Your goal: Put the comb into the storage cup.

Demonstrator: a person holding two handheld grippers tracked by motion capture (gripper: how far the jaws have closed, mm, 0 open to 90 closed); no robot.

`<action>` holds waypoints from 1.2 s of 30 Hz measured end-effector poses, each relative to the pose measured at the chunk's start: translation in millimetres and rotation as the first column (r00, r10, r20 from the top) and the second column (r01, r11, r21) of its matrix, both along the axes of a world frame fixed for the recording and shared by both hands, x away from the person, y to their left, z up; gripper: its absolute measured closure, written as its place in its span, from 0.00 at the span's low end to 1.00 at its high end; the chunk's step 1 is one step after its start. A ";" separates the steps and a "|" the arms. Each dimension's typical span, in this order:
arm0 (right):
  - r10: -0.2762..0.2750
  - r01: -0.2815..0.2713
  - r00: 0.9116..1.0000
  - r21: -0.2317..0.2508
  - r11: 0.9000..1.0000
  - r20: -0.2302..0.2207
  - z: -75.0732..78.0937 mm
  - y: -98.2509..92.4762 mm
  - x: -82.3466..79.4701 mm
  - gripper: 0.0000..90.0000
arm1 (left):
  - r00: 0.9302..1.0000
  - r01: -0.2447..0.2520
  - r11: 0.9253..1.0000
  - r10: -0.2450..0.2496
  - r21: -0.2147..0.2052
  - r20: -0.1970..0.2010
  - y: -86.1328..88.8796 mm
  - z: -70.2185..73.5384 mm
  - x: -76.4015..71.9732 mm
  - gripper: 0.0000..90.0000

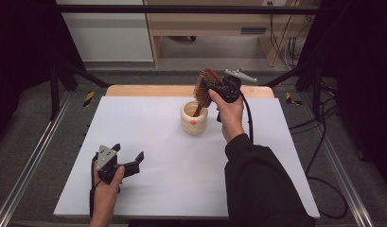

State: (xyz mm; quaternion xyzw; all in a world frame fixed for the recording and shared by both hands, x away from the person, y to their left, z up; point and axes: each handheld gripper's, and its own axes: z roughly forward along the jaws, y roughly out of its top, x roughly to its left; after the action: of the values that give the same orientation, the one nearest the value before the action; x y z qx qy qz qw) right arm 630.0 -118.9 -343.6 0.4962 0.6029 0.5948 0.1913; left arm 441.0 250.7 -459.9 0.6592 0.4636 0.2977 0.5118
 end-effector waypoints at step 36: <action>0.004 -0.004 1.000 0.007 1.000 -0.023 -8.3 3.4 4.3 0.56 | 1.000 0.012 1.000 -0.012 0.004 -0.005 -2.3 -0.2 -0.3 0.03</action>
State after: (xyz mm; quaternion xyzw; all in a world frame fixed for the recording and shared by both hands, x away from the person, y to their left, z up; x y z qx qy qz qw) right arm 634.4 -115.4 -351.9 0.5022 0.6041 0.5916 0.1815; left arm 440.7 248.5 -460.0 0.6638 0.4604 0.2937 0.5110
